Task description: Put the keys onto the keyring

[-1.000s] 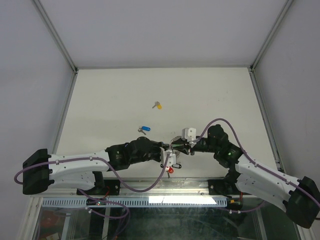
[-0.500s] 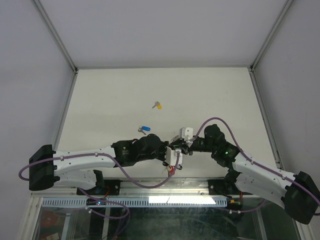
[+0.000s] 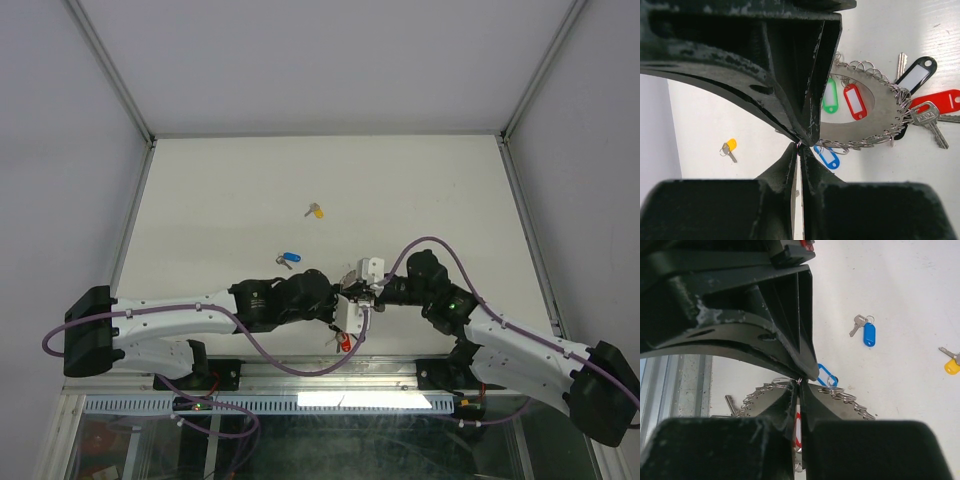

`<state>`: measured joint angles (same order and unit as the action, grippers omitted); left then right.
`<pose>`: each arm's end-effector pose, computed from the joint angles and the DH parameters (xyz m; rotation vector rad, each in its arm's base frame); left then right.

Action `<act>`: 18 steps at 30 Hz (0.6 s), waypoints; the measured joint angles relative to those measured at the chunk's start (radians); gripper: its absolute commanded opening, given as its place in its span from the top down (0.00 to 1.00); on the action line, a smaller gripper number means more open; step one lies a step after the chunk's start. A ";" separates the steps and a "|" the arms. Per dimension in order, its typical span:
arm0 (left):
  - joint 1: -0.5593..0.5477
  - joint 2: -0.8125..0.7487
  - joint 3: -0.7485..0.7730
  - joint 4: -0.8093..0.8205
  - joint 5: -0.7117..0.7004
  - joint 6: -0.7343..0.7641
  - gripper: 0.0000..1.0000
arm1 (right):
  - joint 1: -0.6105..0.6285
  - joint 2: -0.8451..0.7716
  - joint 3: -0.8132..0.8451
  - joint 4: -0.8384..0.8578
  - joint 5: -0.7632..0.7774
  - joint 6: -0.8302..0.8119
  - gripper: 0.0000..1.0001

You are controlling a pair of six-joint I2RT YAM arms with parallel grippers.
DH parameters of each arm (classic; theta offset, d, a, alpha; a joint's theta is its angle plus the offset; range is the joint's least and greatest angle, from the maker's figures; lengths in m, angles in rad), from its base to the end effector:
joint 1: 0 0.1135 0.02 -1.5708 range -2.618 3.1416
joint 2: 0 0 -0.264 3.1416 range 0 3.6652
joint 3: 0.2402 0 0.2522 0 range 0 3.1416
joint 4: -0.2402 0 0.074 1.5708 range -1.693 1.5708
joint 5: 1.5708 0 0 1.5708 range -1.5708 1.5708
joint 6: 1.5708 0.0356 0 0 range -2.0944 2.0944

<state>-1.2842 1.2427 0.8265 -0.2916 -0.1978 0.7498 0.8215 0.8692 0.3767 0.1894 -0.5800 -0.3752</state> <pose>0.0819 -0.2532 0.2485 1.8682 1.2766 -0.0585 0.1171 0.1545 0.2212 -1.3887 1.3108 0.8462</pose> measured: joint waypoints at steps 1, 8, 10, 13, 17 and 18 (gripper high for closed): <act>0.000 0.000 0.000 0.000 -0.001 -0.001 0.94 | 0.000 0.000 -0.001 0.002 -0.001 -0.003 1.00; 0.000 -0.097 -0.066 0.065 0.019 -0.033 0.65 | -0.009 -0.055 -0.090 0.102 0.006 -0.013 1.00; -0.004 -0.192 -0.124 0.115 0.033 -0.056 0.64 | -0.030 -0.074 -0.142 0.174 -0.006 0.002 1.00; -0.006 -0.328 -0.211 0.212 0.051 -0.103 0.64 | -0.064 -0.078 -0.203 0.291 -0.026 0.037 1.00; -0.006 -0.429 -0.316 0.358 0.062 -0.169 0.64 | -0.106 -0.059 -0.285 0.492 -0.070 0.094 1.00; -0.006 -0.437 -0.338 0.393 0.065 -0.185 0.64 | -0.111 -0.042 -0.304 0.559 -0.082 0.117 1.00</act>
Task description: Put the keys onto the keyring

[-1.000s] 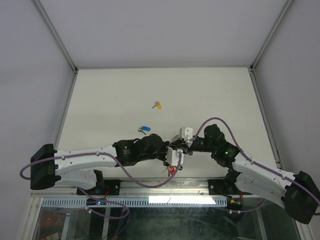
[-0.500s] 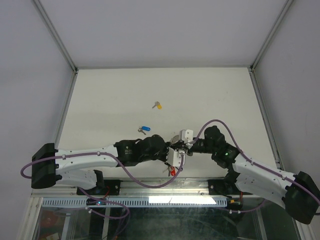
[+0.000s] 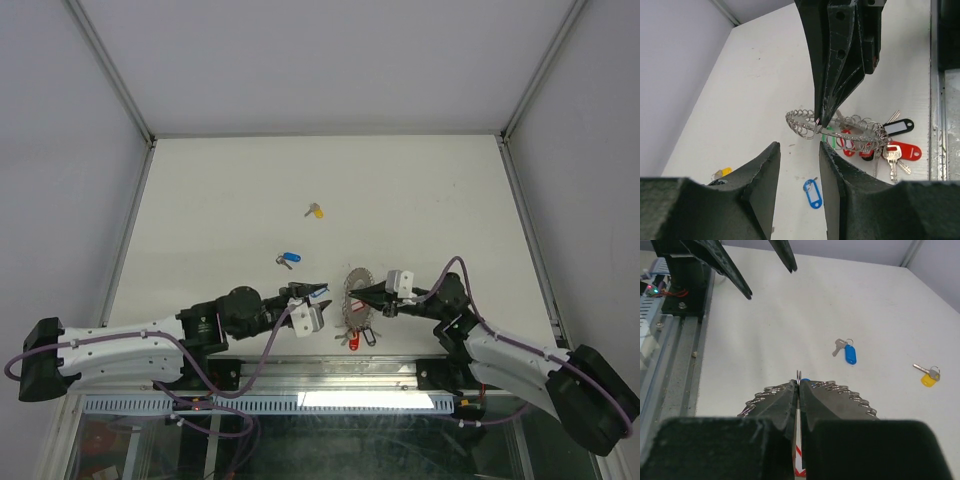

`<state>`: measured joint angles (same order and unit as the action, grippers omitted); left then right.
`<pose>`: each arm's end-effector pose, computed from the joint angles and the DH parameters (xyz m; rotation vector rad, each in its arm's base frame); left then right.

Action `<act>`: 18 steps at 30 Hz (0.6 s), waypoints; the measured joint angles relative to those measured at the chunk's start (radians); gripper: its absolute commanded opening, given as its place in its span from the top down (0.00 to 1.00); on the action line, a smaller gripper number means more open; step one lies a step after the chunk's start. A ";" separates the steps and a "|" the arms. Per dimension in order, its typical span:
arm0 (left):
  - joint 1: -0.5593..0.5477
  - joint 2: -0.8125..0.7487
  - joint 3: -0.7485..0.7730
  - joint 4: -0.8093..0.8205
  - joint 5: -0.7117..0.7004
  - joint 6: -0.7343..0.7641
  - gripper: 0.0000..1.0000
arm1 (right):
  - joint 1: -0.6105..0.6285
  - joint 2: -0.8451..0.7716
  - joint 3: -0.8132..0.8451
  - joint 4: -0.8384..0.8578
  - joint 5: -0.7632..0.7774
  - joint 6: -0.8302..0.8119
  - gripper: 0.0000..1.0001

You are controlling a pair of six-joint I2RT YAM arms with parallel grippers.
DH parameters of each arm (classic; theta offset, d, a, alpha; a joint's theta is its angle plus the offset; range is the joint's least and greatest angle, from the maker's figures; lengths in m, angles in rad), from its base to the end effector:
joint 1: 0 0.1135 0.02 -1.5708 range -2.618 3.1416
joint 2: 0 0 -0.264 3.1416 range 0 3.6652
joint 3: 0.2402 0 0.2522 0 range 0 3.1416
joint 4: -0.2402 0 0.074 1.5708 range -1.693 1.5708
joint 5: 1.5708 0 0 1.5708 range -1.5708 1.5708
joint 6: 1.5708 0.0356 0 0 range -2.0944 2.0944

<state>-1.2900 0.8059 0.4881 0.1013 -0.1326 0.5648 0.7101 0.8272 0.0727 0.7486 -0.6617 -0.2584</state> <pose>0.0587 -0.1864 0.2609 1.3830 1.1571 -0.4017 0.1093 0.1228 0.1831 -1.1946 1.1298 0.8673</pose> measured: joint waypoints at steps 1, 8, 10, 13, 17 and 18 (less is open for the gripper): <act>0.000 -0.002 -0.017 0.026 0.002 -0.009 0.65 | -0.003 0.023 -0.018 0.075 -0.014 0.022 1.00; 0.000 0.020 -0.090 0.178 0.023 -0.059 0.72 | -0.006 0.226 -0.058 0.565 -0.135 0.174 1.00; 0.000 0.021 -0.095 0.206 0.035 -0.064 0.72 | -0.006 0.240 -0.058 0.633 -0.164 0.195 1.00; 0.000 0.017 -0.098 0.240 0.043 -0.073 0.72 | -0.006 0.238 -0.058 0.700 -0.197 0.218 1.00; 0.000 0.002 -0.111 0.266 0.059 -0.079 0.72 | -0.006 0.226 -0.058 0.727 -0.214 0.234 1.00; 0.000 0.001 -0.112 0.267 0.064 -0.079 0.72 | -0.006 0.224 -0.058 0.730 -0.216 0.235 1.00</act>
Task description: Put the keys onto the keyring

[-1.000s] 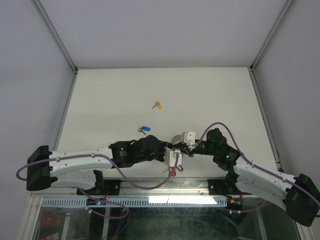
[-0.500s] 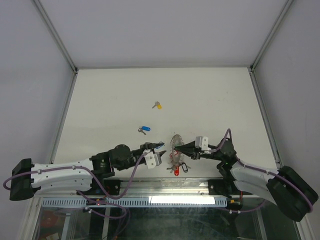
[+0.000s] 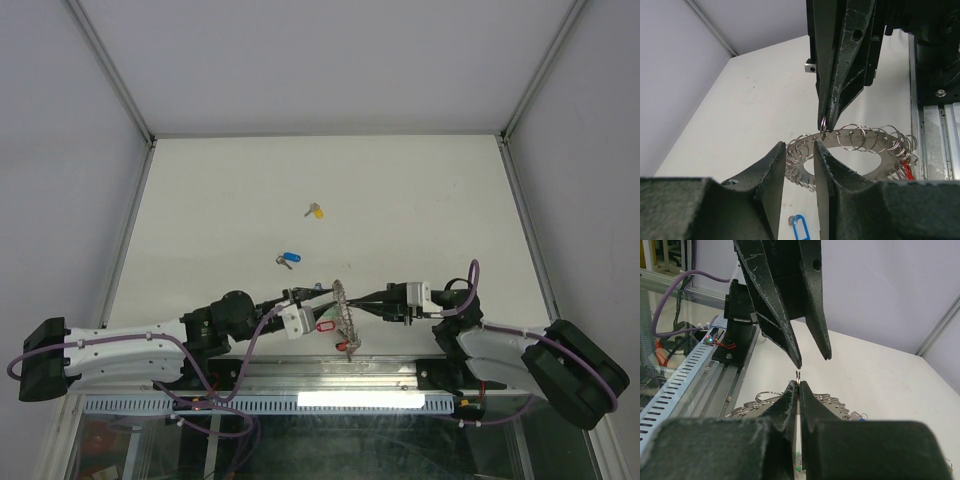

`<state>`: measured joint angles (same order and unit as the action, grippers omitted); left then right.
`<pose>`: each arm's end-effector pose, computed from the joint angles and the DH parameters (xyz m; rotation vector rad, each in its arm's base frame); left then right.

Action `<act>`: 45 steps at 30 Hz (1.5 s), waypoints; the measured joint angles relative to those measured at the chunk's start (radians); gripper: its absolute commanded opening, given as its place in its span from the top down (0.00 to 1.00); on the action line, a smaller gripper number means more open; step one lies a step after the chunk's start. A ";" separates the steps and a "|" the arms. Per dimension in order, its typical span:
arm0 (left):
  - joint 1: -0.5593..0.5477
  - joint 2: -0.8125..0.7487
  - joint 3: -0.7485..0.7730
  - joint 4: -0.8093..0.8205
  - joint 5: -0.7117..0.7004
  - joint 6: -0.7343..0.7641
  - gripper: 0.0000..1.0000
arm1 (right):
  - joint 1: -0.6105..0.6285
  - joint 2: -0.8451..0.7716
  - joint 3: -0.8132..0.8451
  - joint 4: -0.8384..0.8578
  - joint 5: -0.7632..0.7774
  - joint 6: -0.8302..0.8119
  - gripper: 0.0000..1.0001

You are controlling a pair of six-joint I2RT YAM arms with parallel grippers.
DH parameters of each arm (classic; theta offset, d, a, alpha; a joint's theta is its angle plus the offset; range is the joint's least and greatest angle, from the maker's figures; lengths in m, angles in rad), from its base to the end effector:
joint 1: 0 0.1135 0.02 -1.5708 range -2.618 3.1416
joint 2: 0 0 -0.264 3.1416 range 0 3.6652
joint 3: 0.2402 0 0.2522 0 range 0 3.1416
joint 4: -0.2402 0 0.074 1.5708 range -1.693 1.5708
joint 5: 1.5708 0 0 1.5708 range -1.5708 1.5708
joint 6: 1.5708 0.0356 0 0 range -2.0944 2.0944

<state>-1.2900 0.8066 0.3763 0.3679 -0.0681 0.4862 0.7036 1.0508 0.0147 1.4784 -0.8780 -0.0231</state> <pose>0.0562 -0.1860 0.2496 1.2558 1.0896 -0.5586 0.0987 0.1197 0.2038 -1.1557 0.7394 1.0687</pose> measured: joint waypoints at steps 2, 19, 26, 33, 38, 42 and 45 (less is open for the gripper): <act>0.000 -0.004 -0.001 0.005 0.020 -0.001 0.71 | 0.000 -0.004 0.000 0.002 -0.002 0.003 1.00; 0.000 0.052 -0.016 0.052 0.100 0.000 0.70 | 0.000 -0.018 0.002 0.006 -0.014 0.023 1.00; 0.000 0.060 -0.016 0.053 0.100 0.001 0.74 | 0.000 -0.026 0.004 0.006 -0.034 0.033 1.00; 0.000 0.075 -0.016 0.082 0.105 0.004 0.76 | 0.000 -0.027 0.010 0.006 -0.051 0.034 1.00; 0.000 0.090 -0.016 0.088 0.119 0.004 0.77 | 0.000 -0.027 0.012 0.006 -0.054 0.035 1.00; 0.000 0.098 -0.016 0.089 0.128 0.004 0.80 | 0.000 -0.027 0.013 0.006 -0.060 0.037 1.00; 0.000 0.105 -0.014 0.090 0.131 0.005 0.83 | 0.000 -0.027 0.014 0.005 -0.069 0.037 1.00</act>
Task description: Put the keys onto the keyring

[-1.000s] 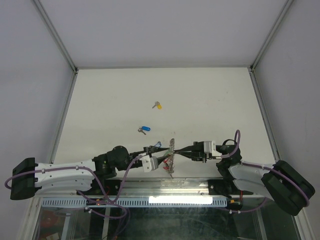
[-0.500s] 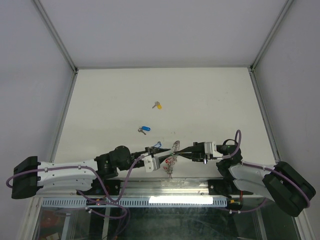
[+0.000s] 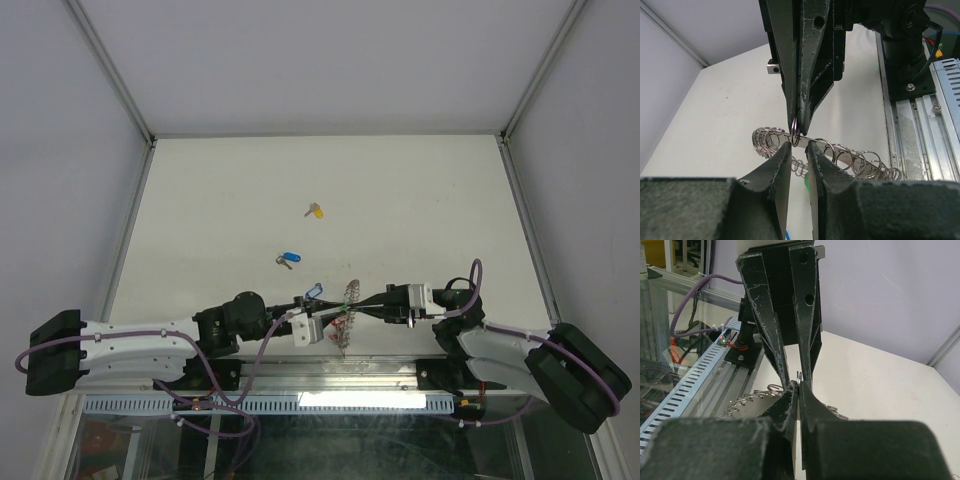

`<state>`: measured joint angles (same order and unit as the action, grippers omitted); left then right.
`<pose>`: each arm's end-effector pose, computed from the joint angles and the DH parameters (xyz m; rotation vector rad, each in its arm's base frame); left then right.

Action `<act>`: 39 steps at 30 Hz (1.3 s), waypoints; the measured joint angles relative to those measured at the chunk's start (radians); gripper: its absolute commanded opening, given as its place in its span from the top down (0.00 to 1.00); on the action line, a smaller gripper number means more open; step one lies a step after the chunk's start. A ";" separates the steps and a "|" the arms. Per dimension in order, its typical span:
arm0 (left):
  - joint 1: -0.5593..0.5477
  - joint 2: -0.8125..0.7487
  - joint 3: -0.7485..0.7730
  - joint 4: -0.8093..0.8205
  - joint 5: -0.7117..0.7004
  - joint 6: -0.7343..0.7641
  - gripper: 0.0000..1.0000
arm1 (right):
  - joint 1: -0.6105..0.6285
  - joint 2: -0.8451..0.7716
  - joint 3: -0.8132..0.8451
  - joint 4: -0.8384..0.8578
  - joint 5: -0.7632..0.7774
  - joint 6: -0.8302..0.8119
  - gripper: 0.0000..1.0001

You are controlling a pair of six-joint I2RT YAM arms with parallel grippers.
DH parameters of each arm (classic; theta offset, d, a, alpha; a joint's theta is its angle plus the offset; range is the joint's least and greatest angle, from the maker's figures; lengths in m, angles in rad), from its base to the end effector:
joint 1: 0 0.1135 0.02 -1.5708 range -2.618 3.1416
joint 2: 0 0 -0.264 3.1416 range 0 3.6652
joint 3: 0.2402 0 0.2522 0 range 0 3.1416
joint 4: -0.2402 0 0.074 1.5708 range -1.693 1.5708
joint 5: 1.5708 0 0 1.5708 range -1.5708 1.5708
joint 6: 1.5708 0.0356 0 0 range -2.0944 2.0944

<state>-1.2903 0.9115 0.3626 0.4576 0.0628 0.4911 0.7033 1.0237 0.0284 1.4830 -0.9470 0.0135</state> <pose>0.0553 -0.2001 0.2356 1.3551 1.0332 -0.6541 0.0958 0.1191 0.2105 -1.1965 0.6857 1.1160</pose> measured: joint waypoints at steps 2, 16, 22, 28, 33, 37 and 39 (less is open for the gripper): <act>0.000 0.005 0.002 0.000 0.000 0.002 0.84 | -0.001 0.000 0.002 -0.003 -0.005 -0.001 1.00; 0.000 0.016 0.011 -0.012 0.007 0.024 0.82 | -0.005 -0.050 0.010 -0.086 -0.030 -0.055 1.00; 0.000 -0.045 0.012 -0.047 -0.008 0.025 0.78 | -0.005 -0.128 0.011 -0.181 -0.026 -0.109 1.00; 0.000 -0.068 0.012 -0.055 -0.009 0.026 0.78 | -0.005 -0.145 0.011 -0.222 -0.026 -0.128 1.00; 0.000 -0.050 0.012 -0.058 -0.008 0.026 0.77 | -0.005 -0.132 0.014 -0.224 -0.026 -0.128 1.00; 0.000 -0.024 0.012 -0.056 -0.008 0.026 0.77 | -0.005 -0.121 0.017 -0.222 -0.027 -0.125 1.00; 0.000 -0.012 0.012 -0.051 -0.008 0.027 0.79 | -0.005 -0.117 0.018 -0.218 -0.027 -0.124 1.00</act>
<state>-1.2903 0.8997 0.3744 0.4065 0.0544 0.5182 0.6983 0.9066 0.0460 1.2652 -0.9741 -0.1104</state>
